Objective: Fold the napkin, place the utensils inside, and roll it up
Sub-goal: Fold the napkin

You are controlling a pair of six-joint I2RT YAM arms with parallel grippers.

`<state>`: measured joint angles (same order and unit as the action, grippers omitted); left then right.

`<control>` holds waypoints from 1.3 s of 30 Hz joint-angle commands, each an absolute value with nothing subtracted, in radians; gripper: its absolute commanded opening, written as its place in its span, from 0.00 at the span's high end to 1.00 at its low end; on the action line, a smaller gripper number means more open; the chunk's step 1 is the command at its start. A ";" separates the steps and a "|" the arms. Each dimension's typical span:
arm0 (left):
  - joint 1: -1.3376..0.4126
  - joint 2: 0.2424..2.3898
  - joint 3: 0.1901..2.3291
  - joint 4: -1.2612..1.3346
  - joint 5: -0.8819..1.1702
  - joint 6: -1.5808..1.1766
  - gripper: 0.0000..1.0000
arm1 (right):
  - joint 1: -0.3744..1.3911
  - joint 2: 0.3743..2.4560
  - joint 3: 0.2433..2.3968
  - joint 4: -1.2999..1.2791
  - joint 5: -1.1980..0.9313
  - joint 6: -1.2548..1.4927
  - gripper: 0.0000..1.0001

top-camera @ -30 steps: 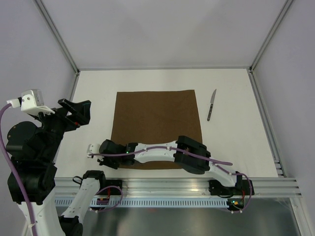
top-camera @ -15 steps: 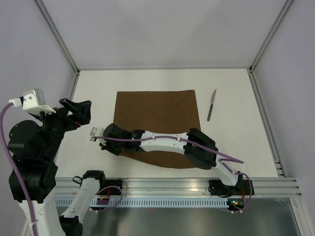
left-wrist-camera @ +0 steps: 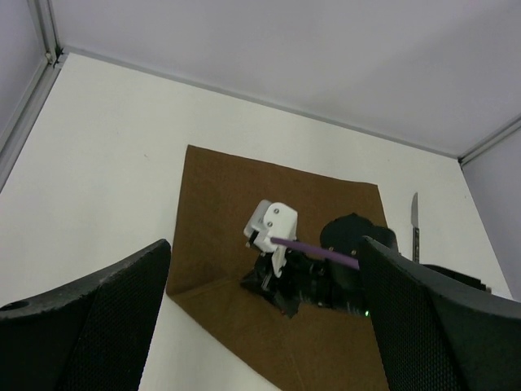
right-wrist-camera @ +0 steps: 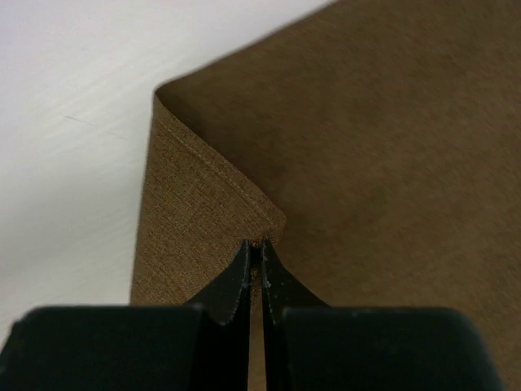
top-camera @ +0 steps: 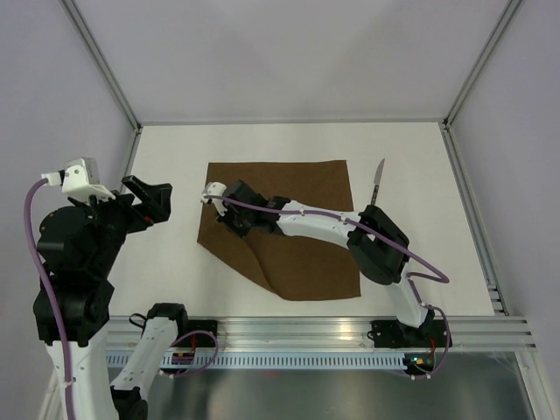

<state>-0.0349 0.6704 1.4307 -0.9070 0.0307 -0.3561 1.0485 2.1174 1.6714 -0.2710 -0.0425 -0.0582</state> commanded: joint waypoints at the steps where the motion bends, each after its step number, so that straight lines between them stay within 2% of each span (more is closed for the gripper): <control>1: -0.032 0.647 1.376 -0.854 0.071 -0.310 0.00 | 0.979 2.040 1.635 -0.293 -0.006 -0.071 1.00; 15: -0.032 0.548 1.122 -0.775 0.081 -0.299 0.00 | 0.738 1.970 1.566 -0.279 0.014 -0.074 1.00; 25: -0.032 0.528 1.046 -0.741 0.090 -0.304 0.00 | 0.571 1.957 1.508 -0.244 0.005 -0.074 1.00; 39: -0.032 0.526 1.020 -0.729 0.080 -0.301 0.00 | 0.448 1.980 1.512 -0.195 0.005 -0.078 1.00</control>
